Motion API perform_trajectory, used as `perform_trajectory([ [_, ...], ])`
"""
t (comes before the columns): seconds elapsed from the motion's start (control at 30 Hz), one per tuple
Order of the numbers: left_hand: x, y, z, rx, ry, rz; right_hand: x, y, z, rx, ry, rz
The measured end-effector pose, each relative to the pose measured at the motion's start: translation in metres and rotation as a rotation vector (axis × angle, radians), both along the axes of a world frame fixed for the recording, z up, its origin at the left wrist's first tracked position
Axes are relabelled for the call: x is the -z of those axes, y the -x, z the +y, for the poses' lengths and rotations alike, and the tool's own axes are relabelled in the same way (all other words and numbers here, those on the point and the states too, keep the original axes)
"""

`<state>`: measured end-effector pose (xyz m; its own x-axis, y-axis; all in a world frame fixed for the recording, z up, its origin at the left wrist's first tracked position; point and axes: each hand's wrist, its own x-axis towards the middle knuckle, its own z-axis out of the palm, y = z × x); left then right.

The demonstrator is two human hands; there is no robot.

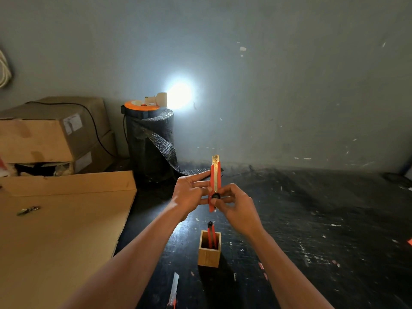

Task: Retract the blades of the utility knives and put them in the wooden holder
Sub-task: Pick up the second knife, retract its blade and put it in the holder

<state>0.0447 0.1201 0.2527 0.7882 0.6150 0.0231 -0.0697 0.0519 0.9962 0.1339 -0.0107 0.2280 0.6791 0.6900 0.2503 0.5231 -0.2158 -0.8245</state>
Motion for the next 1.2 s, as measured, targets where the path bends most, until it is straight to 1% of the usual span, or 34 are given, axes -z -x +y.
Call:
perform_trajectory([
  [0.17,0.002,0.0,0.002,-0.011,-0.003,0.006,0.002,0.001,0.0,-0.02,-0.011,-0.02],
  [0.3,0.005,-0.004,0.002,-0.018,-0.018,0.013,0.003,-0.002,0.0,-0.002,-0.016,0.018],
  [0.47,0.004,-0.005,0.003,-0.015,-0.021,0.004,0.003,-0.005,-0.003,-0.041,-0.02,-0.024],
  [0.63,0.003,-0.004,-0.002,-0.013,-0.004,0.003,0.006,-0.006,-0.002,0.006,-0.044,0.032],
  [0.83,0.006,-0.002,-0.001,-0.013,-0.001,0.0,0.008,-0.007,-0.005,-0.064,0.019,-0.051],
  [1.03,0.008,-0.001,-0.005,0.005,0.026,-0.009,0.012,-0.008,-0.004,0.002,-0.009,0.013],
  [1.2,0.015,0.003,-0.008,0.038,0.061,-0.021,0.017,-0.009,-0.003,0.003,-0.024,0.037],
])
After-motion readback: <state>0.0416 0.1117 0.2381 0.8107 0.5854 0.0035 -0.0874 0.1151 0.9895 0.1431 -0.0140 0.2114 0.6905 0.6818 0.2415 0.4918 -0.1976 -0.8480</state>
